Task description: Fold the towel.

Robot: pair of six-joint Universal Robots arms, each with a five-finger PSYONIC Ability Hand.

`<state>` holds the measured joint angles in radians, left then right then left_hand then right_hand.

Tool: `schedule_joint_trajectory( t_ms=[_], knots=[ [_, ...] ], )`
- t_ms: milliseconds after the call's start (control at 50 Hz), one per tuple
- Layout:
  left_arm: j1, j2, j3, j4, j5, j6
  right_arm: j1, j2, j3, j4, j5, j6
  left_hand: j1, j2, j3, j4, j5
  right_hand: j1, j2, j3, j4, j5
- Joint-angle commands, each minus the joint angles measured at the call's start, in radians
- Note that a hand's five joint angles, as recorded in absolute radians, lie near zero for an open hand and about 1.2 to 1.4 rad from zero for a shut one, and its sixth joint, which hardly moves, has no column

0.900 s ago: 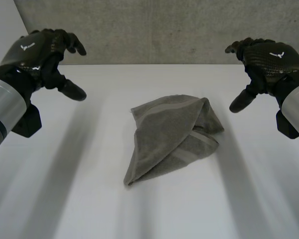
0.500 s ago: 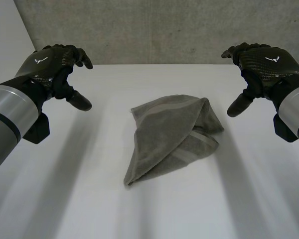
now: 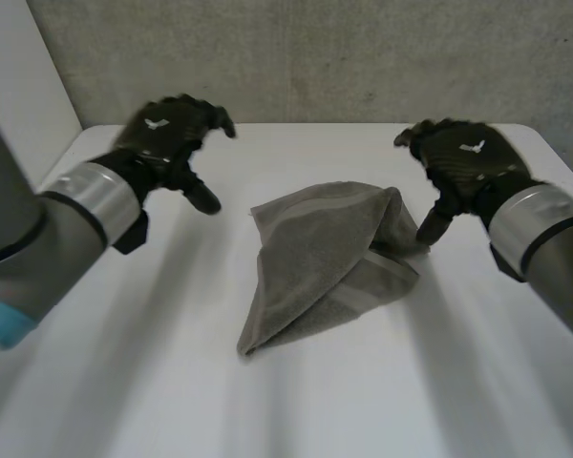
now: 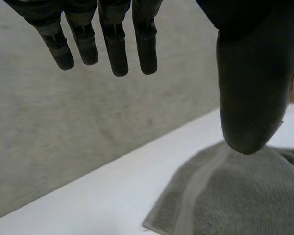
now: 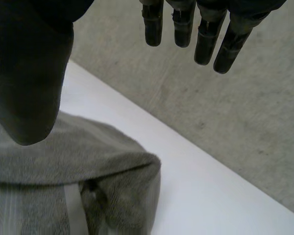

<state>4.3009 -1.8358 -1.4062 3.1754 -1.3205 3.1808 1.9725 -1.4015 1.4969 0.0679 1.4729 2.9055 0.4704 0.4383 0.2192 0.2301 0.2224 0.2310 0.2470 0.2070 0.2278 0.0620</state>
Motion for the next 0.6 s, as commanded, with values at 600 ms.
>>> schedule_joint_trajectory(
  t_ms=[600],
  knots=[
    [-0.035, -0.525, 0.279, 0.046, 0.205, 0.479, 0.008, 0.572, -0.214, -0.005, -0.011, 0.198, -0.066, -0.034, -0.045, -0.056, 0.007, 0.068, 0.052, -0.032, -0.053, 0.063]
  ],
)
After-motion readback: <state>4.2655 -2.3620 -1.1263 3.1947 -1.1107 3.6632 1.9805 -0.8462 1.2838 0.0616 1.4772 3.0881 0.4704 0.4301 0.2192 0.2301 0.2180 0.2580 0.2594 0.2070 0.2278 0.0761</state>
